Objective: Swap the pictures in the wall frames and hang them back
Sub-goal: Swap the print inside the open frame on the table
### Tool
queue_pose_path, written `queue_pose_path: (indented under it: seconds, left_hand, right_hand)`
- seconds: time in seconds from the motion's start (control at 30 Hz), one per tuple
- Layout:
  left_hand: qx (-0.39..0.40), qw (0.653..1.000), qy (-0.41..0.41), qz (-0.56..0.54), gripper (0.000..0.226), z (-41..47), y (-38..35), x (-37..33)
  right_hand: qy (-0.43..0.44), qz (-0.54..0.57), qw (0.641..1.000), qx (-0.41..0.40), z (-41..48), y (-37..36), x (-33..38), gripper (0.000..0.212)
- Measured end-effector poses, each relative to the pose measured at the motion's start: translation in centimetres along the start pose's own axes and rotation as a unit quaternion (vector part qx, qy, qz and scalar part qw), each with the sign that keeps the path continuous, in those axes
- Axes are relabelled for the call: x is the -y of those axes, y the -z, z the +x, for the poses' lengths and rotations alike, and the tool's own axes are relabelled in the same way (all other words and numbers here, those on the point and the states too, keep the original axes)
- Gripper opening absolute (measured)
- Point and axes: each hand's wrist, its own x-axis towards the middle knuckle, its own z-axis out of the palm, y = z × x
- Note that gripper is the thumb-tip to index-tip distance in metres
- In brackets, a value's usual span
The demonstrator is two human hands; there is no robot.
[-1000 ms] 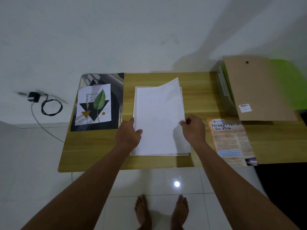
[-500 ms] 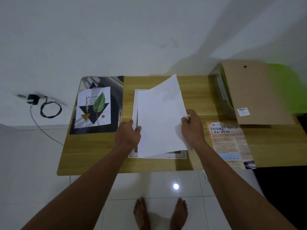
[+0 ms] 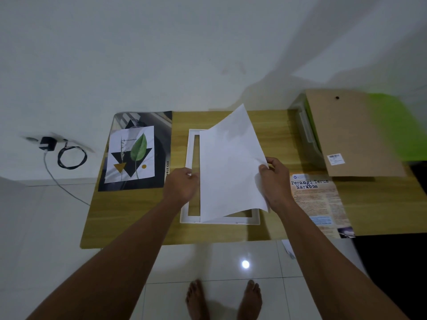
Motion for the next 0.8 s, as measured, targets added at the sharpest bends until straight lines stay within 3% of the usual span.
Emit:
queue_pose_path:
  seconds: [0.13,0.37,0.57,0.7,0.8]
  left_hand:
    - [0.033,0.999,0.005,0.001,0.035,-0.3,-0.6,-0.4]
    - [0.040,0.976,0.102,-0.188,0.037,0.6,-0.1,0.0]
    - [0.017,0.974,0.012,-0.227,0.040,-0.1,2.5,-0.9]
    - [-0.067,0.975,-0.093,-0.193,0.035,-2.1,4.4,-3.4]
    - [-0.097,0.967,-0.159,-0.174,0.030,-4.1,5.5,-5.7]
  right_hand:
    - [-0.014,0.013,1.000,0.000,-0.1,0.3,0.6,0.023]
    - [-0.044,-0.012,0.998,0.049,-0.2,0.6,0.7,0.023]
    - [-0.041,-0.043,0.997,0.056,-0.6,0.5,0.6,0.027]
    - [-0.001,-0.118,0.993,0.030,-1.4,-0.1,2.5,0.063]
    - [0.070,-0.159,0.984,0.041,-2.6,-1.1,5.6,0.057]
